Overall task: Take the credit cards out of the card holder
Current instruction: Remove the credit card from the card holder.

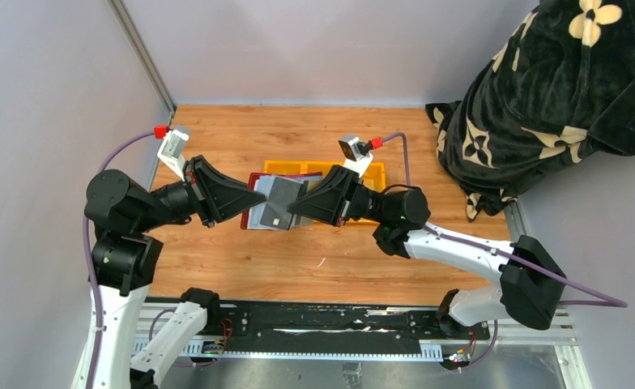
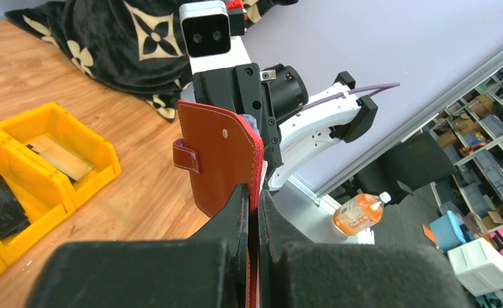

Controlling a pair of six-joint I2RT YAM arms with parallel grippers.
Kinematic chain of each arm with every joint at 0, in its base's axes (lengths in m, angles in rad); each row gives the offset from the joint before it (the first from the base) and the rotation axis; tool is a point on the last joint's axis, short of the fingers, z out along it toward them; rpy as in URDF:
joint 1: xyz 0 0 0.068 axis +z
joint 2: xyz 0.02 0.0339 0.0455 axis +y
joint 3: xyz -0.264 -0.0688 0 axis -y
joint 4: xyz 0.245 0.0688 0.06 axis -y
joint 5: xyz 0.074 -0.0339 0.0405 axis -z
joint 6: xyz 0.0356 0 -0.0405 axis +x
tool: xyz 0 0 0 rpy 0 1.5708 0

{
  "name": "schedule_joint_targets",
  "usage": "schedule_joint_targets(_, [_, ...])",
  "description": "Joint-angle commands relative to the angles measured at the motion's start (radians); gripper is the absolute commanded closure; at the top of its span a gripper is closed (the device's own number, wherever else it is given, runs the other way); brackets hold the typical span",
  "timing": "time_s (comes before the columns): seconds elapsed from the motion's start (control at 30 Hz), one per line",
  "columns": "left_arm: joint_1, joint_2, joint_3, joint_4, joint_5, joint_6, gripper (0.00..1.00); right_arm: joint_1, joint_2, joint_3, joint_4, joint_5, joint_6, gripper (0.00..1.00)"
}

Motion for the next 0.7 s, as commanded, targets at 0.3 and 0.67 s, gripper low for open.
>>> schedule_joint_targets(0.3, [0.005,0.010,0.027,0.025,-0.011,0.002,1.00,-0.005,-0.023,0.011,0.089,-0.035,0.025,0.86])
schedule_joint_targets(0.67, [0.005,-0.001,0.015,0.049,-0.012,-0.038,0.92,0.000,-0.068,0.004,-0.069,-0.012,-0.064,1.00])
